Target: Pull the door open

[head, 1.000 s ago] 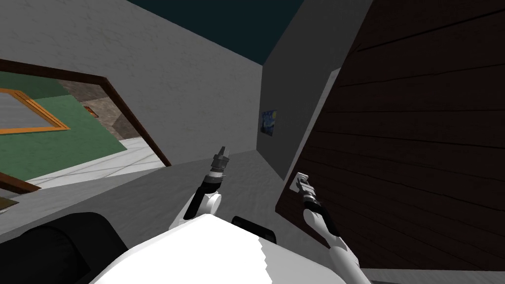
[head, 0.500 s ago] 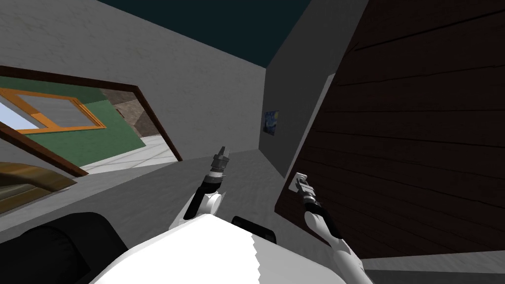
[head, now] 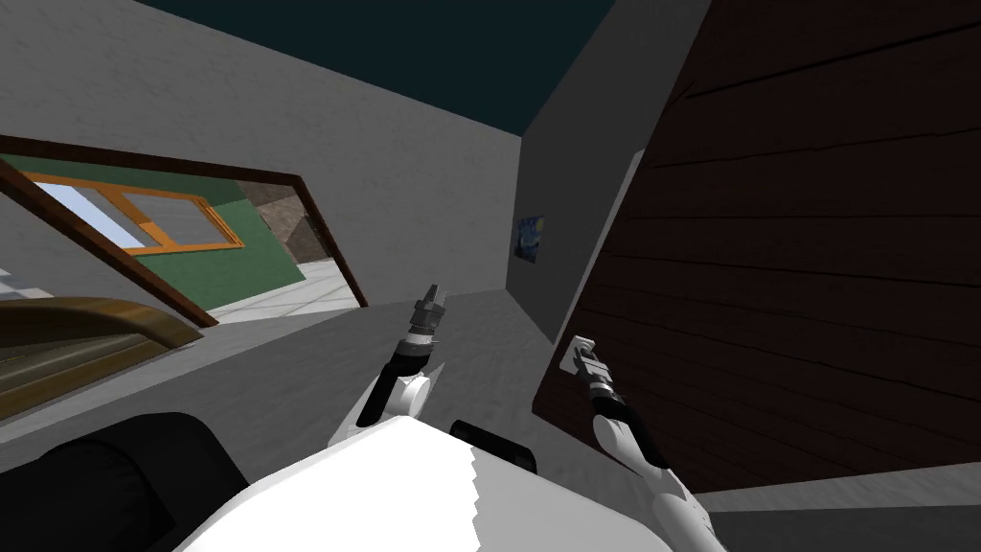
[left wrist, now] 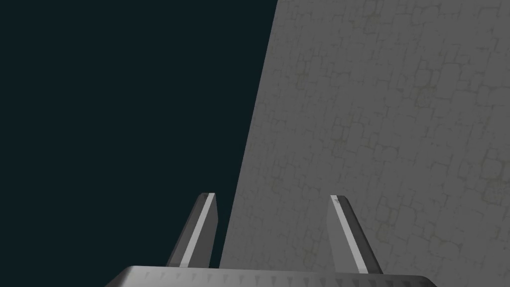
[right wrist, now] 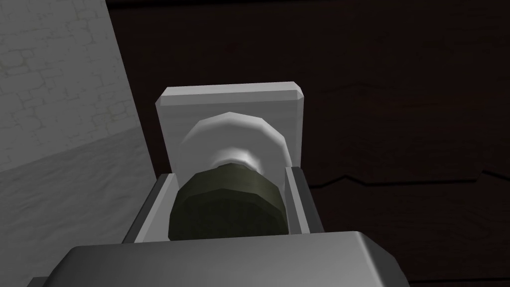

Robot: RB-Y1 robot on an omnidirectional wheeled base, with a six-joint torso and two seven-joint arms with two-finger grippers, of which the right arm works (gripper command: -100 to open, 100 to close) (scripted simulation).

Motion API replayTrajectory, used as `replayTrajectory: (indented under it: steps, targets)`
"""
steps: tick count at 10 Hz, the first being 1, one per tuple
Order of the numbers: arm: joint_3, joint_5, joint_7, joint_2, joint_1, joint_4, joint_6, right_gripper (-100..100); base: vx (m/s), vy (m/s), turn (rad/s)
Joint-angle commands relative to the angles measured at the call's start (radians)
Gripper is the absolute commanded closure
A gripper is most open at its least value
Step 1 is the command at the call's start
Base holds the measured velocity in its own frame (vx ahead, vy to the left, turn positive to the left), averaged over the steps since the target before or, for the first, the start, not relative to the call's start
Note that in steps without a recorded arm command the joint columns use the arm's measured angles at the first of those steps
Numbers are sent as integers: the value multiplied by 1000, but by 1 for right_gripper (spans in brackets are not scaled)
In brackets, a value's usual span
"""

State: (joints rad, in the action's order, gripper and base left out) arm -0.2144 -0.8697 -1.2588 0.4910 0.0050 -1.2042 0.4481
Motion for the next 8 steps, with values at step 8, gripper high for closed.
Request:
replayTrajectory:
  steps: [8]
  targets:
    - [-86,5,-74,80,41,-53,34,100,-188,-62,101]
